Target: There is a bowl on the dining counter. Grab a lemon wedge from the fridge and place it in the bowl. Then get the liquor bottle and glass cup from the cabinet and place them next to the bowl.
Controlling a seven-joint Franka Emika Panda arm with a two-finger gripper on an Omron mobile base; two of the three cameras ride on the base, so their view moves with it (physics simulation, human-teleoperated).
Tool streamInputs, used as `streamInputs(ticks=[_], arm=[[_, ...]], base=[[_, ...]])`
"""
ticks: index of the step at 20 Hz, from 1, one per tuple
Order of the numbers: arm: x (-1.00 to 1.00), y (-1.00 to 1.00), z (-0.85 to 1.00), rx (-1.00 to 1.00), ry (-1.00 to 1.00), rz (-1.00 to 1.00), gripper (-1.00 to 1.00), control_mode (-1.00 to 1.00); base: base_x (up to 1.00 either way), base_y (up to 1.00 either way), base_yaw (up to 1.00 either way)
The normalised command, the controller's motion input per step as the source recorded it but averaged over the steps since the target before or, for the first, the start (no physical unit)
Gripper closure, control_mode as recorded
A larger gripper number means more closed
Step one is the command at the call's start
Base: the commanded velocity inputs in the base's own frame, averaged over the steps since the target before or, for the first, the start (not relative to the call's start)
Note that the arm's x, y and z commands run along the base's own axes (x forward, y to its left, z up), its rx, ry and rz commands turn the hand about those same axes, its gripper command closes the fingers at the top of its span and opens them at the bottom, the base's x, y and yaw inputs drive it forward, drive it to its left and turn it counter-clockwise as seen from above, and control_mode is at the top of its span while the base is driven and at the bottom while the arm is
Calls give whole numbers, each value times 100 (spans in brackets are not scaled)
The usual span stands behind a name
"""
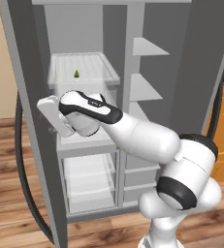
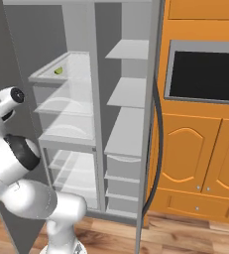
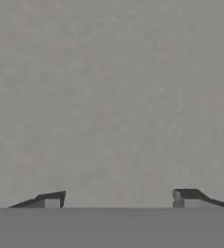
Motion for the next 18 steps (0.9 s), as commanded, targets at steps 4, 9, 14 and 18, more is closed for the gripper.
streamInputs(ticks=[4, 9, 14, 18], arm=[[-6, 49, -1, -6, 0, 1, -100, -100], [-1, 1, -3, -3, 0, 0, -100, -100], [-51, -45, 6, -9, -5, -7, -100, -100], [-63, -72, 18, -18, -9, -8, -100, -100]], base=[[0, 0, 0], [0, 0, 0], [0, 0, 0], [0, 0, 0]])
